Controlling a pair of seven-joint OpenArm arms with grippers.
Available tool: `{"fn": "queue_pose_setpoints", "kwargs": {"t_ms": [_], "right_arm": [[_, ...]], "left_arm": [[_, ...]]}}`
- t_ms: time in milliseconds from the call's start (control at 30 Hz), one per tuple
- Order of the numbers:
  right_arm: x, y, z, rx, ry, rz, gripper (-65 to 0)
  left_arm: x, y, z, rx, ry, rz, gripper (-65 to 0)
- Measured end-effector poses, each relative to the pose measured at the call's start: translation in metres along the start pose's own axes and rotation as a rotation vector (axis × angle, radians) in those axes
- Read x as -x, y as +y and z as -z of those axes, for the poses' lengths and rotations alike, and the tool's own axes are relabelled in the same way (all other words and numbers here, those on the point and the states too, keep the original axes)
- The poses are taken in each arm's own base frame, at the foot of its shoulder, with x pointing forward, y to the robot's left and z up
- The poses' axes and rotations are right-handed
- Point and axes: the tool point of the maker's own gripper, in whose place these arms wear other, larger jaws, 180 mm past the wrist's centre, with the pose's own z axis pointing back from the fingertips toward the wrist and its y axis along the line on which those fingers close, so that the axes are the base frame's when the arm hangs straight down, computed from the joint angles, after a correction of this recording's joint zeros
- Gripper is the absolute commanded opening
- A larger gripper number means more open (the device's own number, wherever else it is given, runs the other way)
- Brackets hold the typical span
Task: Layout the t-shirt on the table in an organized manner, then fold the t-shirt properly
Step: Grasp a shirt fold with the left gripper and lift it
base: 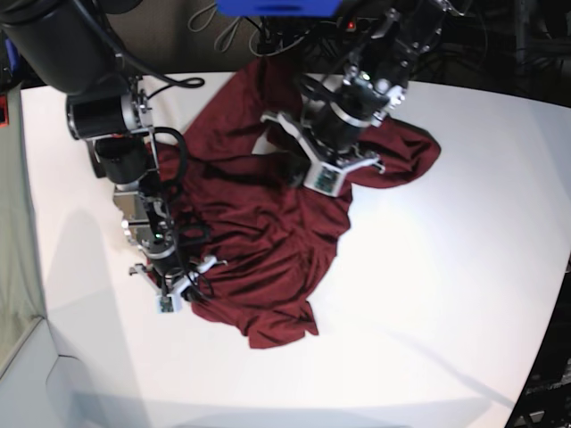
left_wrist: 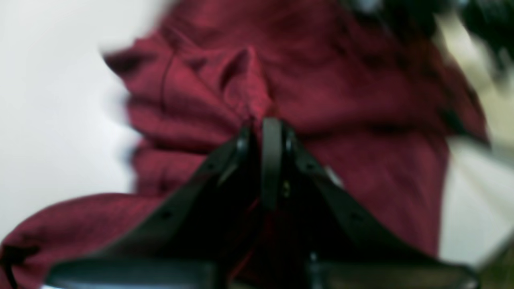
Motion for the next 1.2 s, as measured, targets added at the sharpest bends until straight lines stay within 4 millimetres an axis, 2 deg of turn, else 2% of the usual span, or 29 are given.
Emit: {"fn": "queue_pose_setpoints", "kwargs": {"t_ms": [67,100,167,267,333,400,500,567,633,800,900,1033,1200], "right_arm": [[0.000,0.000,0.000,0.000,-0.003,0.000,-65.0],[0.000,0.000,0.000,0.000,-0.002,0.000,-65.0],[0.000,0.000,0.000,0.000,0.001,0.000,-65.0],[0.000,0.000,0.000,0.000,0.000,0.000,-65.0],[0.000,0.000,0.000,0.000,0.001,0.000,-65.0],[0.000,0.000,0.000,0.000,0.000,0.000,-65.0],[0.000,0.000,0.000,0.000,-0.001,0.000,-65.0],[0.000,0.000,0.000,0.000,0.001,0.000,-65.0],[0.000,0.000,0.000,-0.001,-0.001,0.001,-65.0],[0.000,0.000,0.000,0.001,-0.001,0.003,-65.0],[0.000,0.001,0.000,0.000,-0.001,0.006,-65.0],[0.000,0.001,0.000,-0.001,-0.002,0.006,-65.0],[0.000,0.001,0.000,0.000,0.000,0.006,-65.0]], "left_arm": [[0.017,-0.021,0.001,0.044,0.044,0.085,-64.0],[0.021,-0.024,0.000,0.049,0.053,0.103,-62.4],[0.020,-0.022,-0.001,0.040,0.039,0.126,-56.0],[0.035,-0.015,-0.008,0.014,0.108,0.125,-41.0],[0.044,-0.013,-0.015,0.006,0.149,0.108,-36.5],[0.044,-0.008,-0.020,-0.005,0.160,0.097,-36.3],[0.033,-0.001,-0.024,-0.025,0.133,0.086,-36.2],[0.025,0.003,-0.035,-0.036,0.101,0.076,-36.2],[0.028,0.012,-0.043,-0.059,0.111,0.067,-36.2],[0.027,0.042,-0.035,-0.149,0.107,0.042,-36.2],[0.033,0.043,-0.023,-0.158,0.131,0.003,-36.2],[0.015,0.043,-0.013,-0.166,0.081,-0.019,-36.2],[0.016,0.035,-0.024,-0.154,0.081,-0.028,-36.2]]}}
